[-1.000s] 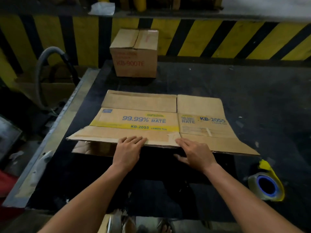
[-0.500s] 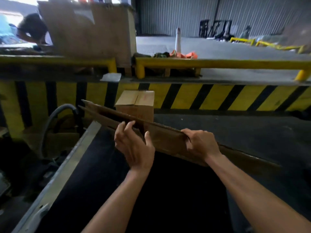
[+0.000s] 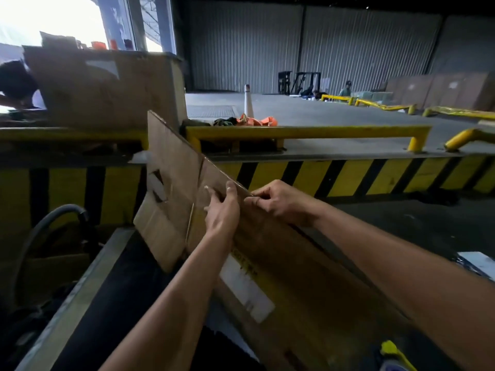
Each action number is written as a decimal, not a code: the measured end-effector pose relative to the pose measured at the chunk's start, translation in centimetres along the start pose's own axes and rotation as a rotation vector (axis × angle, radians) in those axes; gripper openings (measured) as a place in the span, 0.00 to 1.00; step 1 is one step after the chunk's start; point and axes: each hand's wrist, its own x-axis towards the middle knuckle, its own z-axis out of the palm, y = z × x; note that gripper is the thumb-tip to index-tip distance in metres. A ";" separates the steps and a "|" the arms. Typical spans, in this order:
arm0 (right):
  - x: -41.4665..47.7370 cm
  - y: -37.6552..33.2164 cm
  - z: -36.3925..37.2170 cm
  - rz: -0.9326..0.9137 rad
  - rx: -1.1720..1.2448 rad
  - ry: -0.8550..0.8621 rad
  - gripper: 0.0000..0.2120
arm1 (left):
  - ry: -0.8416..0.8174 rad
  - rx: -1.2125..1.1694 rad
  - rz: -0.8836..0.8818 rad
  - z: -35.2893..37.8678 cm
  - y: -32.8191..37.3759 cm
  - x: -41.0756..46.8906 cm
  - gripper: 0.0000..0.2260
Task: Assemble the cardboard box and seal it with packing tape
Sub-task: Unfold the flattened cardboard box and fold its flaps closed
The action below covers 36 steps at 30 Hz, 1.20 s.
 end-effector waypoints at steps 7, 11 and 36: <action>0.2 -1.8 2.3 -0.030 0.080 -0.007 0.19 | -0.120 -0.016 -0.070 -1.8 1.1 -0.9 0.43; 0.3 -0.5 5.1 0.051 0.112 -0.074 0.22 | -0.200 -0.077 -0.167 -3.2 -0.8 -1.6 0.32; 0.3 2.5 9.8 0.102 0.465 -0.022 0.15 | -0.218 -0.017 -0.149 -6.7 -5.8 -1.3 0.20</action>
